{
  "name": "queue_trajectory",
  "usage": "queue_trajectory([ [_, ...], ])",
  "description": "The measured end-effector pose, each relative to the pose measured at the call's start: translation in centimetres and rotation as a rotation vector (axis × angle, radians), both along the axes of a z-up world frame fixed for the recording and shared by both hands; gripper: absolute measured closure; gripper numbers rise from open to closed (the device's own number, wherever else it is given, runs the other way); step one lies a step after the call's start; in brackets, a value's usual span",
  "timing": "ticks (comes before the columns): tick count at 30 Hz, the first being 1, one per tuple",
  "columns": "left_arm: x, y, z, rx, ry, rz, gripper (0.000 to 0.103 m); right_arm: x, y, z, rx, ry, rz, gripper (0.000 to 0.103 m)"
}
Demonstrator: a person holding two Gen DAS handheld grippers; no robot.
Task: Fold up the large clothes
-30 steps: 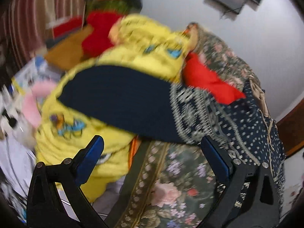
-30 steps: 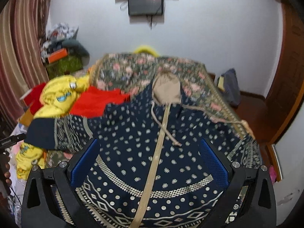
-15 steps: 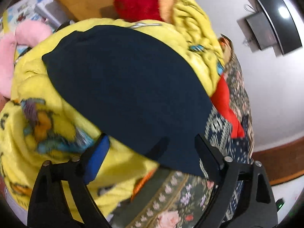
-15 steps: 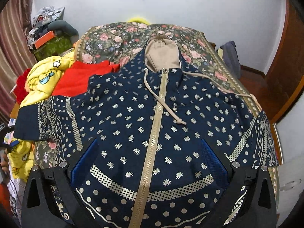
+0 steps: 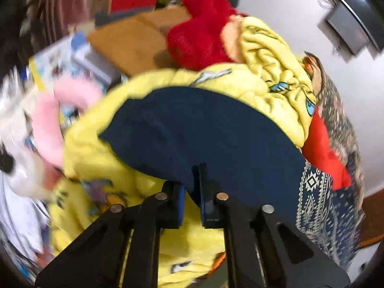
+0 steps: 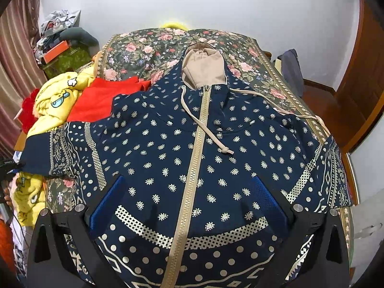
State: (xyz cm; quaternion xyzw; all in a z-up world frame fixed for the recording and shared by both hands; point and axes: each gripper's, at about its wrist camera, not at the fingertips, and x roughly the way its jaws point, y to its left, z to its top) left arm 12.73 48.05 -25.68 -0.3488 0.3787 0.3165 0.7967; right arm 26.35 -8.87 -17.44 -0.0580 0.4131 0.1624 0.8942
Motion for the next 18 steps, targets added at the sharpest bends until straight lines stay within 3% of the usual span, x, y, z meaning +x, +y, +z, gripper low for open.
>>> queue_trajectory([
  [6, 2.1, -3.0, 6.2, 0.207, -0.005, -0.101, 0.101, -0.3, -1.0, 1.3, 0.039, -0.012, -0.003, 0.000],
  [13, 6.0, -9.0, 16.6, 0.335, -0.223, -0.241, 0.101, 0.4, -3.3, 4.0, 0.084, -0.046, -0.003, 0.000],
  [18, 9.2, -15.2, 22.4, 0.345, -0.363, -0.372, 0.101, 0.5, -5.4, 7.0, 0.094, -0.124, -0.004, 0.000],
])
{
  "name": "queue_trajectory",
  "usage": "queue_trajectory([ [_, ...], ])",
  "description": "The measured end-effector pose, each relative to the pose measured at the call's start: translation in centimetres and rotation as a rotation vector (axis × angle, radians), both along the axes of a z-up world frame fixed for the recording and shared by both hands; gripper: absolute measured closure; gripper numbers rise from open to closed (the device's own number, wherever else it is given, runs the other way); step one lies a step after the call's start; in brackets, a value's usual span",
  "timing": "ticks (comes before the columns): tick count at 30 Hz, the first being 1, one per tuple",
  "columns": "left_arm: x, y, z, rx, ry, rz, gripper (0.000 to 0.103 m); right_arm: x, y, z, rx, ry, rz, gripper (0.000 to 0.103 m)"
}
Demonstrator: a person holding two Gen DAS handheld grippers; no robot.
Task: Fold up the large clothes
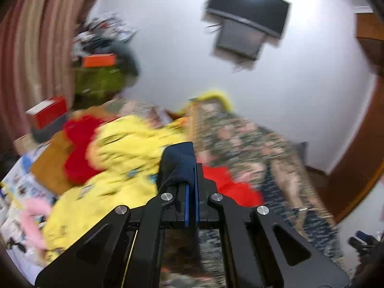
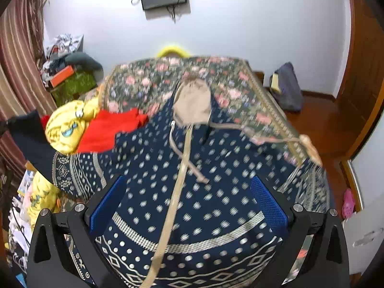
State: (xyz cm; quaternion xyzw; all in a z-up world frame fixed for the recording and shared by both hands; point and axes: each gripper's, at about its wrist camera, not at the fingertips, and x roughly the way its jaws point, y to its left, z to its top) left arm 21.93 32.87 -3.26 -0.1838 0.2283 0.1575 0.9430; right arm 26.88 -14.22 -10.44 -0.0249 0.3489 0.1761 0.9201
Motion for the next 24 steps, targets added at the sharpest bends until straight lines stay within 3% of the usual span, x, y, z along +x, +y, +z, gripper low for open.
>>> queue_trajectory([
  [5, 4.1, -7.4, 2.2, 0.022, -0.027, -0.135, 0.101, 0.0, -2.0, 2.0, -0.028, -0.072, -0.009, 0.000],
  [11, 9.3, -17.8, 0.3, 0.020, 0.036, -0.332, 0.101, 0.0, -4.3, 0.4, -0.037, -0.043, -0.008, 0.000],
  [18, 13.2, -29.9, -6.3, 0.071, 0.211, -0.541, 0.101, 0.0, -6.7, -3.2, -0.081, 0.044, -0.021, 0.000],
  [24, 14.6, -37.0, -13.9, 0.019, 0.446, -0.684, 0.101, -0.4, -8.6, -5.2, -0.111, 0.090, -0.032, 0.000],
])
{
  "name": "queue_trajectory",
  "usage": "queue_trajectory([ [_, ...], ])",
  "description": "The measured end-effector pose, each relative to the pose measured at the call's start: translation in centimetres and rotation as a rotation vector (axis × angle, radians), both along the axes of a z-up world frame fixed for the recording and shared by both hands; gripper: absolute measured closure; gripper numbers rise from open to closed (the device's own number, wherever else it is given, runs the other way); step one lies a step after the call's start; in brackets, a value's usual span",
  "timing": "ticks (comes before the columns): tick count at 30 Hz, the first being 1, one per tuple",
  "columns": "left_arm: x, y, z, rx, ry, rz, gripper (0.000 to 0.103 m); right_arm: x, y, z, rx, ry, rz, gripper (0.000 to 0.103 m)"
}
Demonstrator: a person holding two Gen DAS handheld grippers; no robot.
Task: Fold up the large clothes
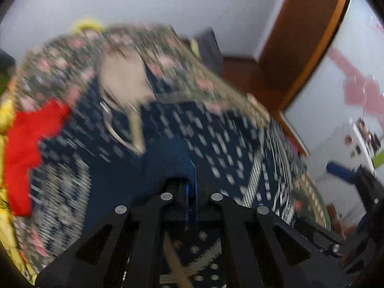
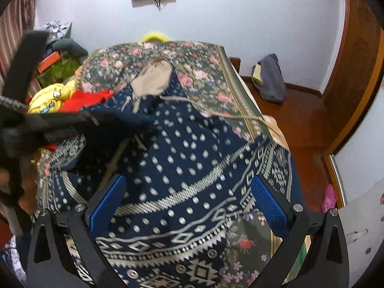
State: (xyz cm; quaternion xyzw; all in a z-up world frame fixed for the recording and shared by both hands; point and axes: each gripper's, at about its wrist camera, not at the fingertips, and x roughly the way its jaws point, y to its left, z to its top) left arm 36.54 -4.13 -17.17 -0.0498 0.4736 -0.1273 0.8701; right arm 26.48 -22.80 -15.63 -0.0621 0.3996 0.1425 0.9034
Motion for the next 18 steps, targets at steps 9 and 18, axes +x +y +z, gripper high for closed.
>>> queue_trajectory([
  [9, -2.1, -3.7, -4.0, 0.107, 0.153, -0.152, 0.088, -0.5, -1.4, -1.3, -0.048, 0.036, -0.020, 0.000],
  [18, -6.0, 5.0, 2.2, 0.064, 0.006, -0.018, 0.042, -0.7, 1.4, -0.2, -0.064, 0.010, 0.058, 0.000],
])
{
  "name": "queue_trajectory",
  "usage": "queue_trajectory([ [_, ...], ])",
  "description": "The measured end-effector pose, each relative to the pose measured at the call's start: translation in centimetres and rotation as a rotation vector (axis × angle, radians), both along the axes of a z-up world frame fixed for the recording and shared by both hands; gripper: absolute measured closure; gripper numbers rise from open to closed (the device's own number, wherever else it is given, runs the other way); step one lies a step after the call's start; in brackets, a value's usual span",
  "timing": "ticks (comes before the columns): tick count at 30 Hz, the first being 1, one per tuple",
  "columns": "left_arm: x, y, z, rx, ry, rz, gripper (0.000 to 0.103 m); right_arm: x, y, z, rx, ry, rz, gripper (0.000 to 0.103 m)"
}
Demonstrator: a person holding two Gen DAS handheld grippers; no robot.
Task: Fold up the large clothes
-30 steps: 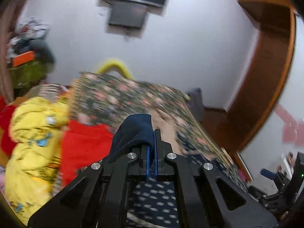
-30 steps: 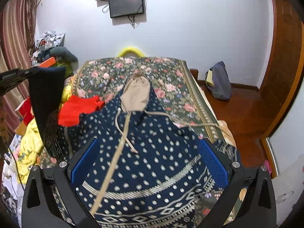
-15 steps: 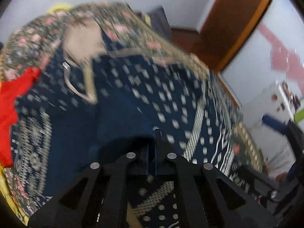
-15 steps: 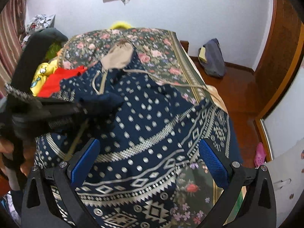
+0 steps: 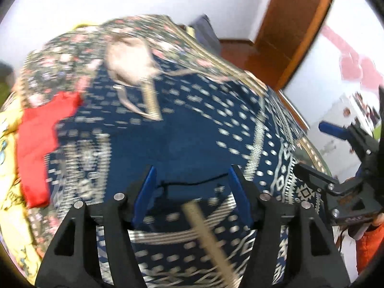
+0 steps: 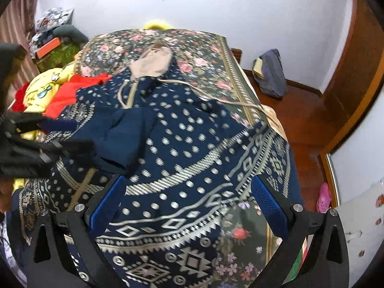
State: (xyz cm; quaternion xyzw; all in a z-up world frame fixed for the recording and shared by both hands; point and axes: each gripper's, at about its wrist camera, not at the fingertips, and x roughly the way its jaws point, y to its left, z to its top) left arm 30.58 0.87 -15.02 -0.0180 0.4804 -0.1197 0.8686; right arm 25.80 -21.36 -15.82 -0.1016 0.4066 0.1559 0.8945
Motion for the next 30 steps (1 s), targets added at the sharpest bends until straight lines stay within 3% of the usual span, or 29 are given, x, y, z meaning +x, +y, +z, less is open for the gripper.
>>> queue_trajectory([
  [3, -0.4, 4.4, 1.1, -0.031, -0.025, 0.079, 0.041, 0.3, 2.4, 0.2, -0.016, -0.006, 0.058, 0.000],
  [7, -1.3, 10.0, 1.7, 0.011, -0.045, 0.183, 0.041, 0.9, 6.3, -0.4, -0.049, -0.002, 0.149, 0.000],
  [10, -1.7, 13.2, 0.6, 0.034, -0.024, 0.240, 0.041, 1.5, 9.4, -1.4, -0.084, 0.010, 0.212, 0.000],
  [16, -3.0, 17.1, -4.1, 0.109, 0.055, 0.292, 0.041, 3.1, 13.9, -4.9, -0.162, 0.081, 0.269, 0.003],
  [20, -2.8, 18.0, -7.8, 0.104, 0.122, 0.299, 0.041, 4.2, 15.5, -7.1, -0.223, 0.122, 0.269, 0.014],
  [25, -2.3, 17.9, -11.4, 0.120, 0.181, 0.294, 0.041, 5.1, 15.7, -8.1, -0.210, 0.131, 0.271, 0.018],
  [30, -1.9, 17.6, -13.1, 0.125, 0.185, 0.293, 0.038, 5.4, 15.7, -7.6, -0.170, 0.122, 0.302, 0.060],
])
